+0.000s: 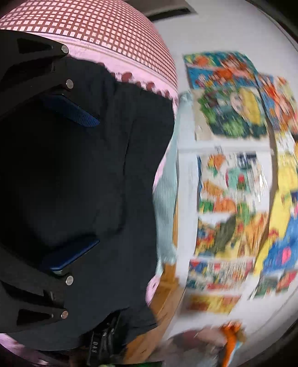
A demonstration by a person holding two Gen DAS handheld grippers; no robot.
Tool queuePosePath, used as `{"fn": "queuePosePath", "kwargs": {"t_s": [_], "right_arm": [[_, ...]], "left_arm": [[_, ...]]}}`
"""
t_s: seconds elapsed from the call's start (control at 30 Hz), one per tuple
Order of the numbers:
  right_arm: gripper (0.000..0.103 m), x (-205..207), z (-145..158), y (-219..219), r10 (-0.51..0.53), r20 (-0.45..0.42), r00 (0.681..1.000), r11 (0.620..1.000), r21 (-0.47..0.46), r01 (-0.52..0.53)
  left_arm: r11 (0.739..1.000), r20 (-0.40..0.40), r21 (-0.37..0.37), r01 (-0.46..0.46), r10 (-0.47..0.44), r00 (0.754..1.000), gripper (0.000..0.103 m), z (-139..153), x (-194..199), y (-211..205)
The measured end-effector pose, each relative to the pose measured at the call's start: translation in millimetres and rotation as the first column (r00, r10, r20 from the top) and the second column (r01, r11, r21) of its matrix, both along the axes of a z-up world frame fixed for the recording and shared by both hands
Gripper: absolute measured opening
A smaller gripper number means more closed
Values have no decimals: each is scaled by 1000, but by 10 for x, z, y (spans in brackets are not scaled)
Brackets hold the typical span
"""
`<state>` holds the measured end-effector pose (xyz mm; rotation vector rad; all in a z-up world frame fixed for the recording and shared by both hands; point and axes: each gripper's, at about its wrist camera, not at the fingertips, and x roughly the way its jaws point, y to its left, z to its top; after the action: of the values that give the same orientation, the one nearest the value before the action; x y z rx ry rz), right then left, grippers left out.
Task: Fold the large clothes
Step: 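Lower the folded jacket onto the bedspread and open both tools, then raise both tools away from the folded jacket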
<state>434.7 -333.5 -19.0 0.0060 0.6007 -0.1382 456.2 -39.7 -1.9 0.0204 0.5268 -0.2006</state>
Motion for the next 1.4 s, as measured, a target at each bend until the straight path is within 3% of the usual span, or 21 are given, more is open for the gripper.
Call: {"fn": "queuePosePath", "kwargs": {"t_s": [0.17, 0.3, 0.47, 0.6, 0.7, 1.27, 1.4], "right_arm": [[93, 325, -58, -176, -51, -32, 998, 999, 9, 51], [96, 396, -245, -261, -22, -63, 998, 995, 95, 28], [97, 357, -455, -304, -15, -29, 999, 989, 147, 19], [98, 392, -520, -263, -36, -10, 999, 990, 137, 37], [99, 419, -541, -216, -49, -13, 999, 993, 105, 50], [99, 334, -522, -243, -50, 4, 999, 992, 114, 49], [99, 117, -466, -258, -50, 62, 997, 989, 146, 40]], "left_arm": [[991, -99, -75, -110, 102, 990, 98, -74, 361, 234], [988, -195, -132, -78, 51, 980, 103, -292, 545, 274], [988, -166, -143, -56, 32, 986, 103, -392, 481, 255], [986, -142, -155, -58, 35, 989, 103, -440, 459, 263], [986, -133, -156, -63, 42, 990, 103, -467, 459, 265], [986, -91, -153, -67, 54, 994, 103, -503, 424, 264], [991, -117, -88, -97, 87, 989, 103, -487, 388, 203]]}}
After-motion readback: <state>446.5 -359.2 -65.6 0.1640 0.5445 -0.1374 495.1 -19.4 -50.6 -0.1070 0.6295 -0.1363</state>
